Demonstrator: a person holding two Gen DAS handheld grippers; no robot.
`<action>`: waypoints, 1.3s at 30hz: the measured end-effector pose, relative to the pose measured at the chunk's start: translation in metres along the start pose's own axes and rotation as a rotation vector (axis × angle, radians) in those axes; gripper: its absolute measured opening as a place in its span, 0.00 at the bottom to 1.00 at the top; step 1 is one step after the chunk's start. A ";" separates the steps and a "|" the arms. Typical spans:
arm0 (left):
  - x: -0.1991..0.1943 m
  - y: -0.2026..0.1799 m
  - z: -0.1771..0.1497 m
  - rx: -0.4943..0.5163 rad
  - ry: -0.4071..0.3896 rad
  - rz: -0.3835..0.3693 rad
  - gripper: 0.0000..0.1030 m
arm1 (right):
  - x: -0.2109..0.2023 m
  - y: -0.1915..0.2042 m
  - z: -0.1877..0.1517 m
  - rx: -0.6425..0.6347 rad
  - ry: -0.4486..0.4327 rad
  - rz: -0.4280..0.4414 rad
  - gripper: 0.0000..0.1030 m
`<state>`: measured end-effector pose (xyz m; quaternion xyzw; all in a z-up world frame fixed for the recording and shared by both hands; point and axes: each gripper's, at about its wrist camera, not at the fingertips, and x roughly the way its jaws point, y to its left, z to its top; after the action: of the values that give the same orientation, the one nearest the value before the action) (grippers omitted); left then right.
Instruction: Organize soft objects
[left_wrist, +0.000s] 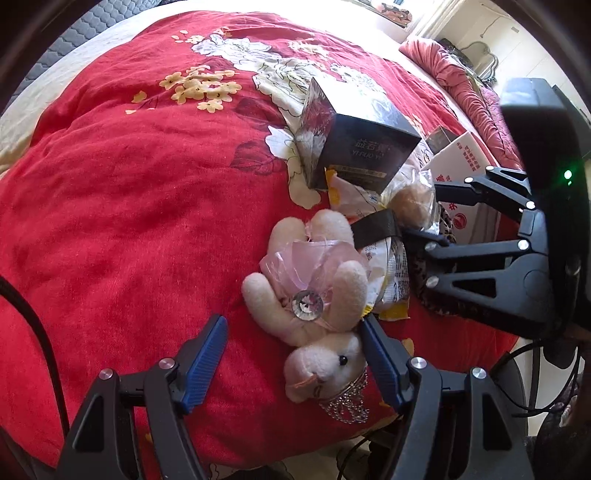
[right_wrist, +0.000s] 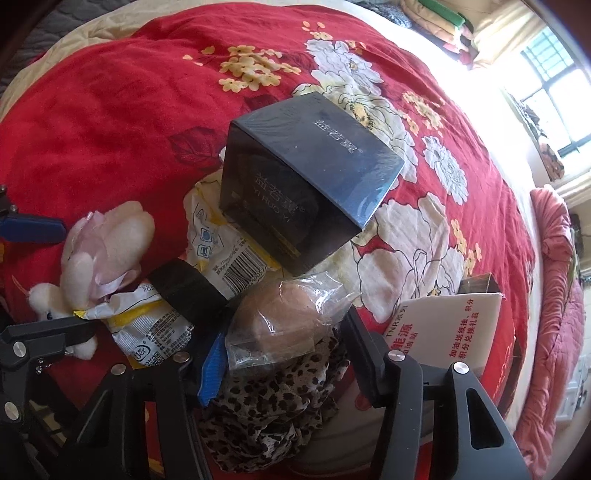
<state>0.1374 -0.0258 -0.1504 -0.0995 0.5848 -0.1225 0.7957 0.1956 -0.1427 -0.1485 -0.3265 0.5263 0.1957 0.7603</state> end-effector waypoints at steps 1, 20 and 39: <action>0.000 -0.001 -0.001 0.004 0.006 0.002 0.71 | -0.003 -0.002 -0.002 0.017 -0.011 0.002 0.56; 0.004 -0.004 -0.002 0.015 -0.013 0.008 0.42 | -0.069 -0.025 -0.021 0.261 -0.217 0.053 0.55; -0.052 -0.012 -0.010 0.039 -0.181 0.049 0.36 | -0.116 -0.016 -0.037 0.388 -0.355 0.122 0.55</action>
<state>0.1120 -0.0210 -0.1023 -0.0804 0.5102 -0.1048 0.8499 0.1379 -0.1752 -0.0446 -0.1027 0.4313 0.1908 0.8758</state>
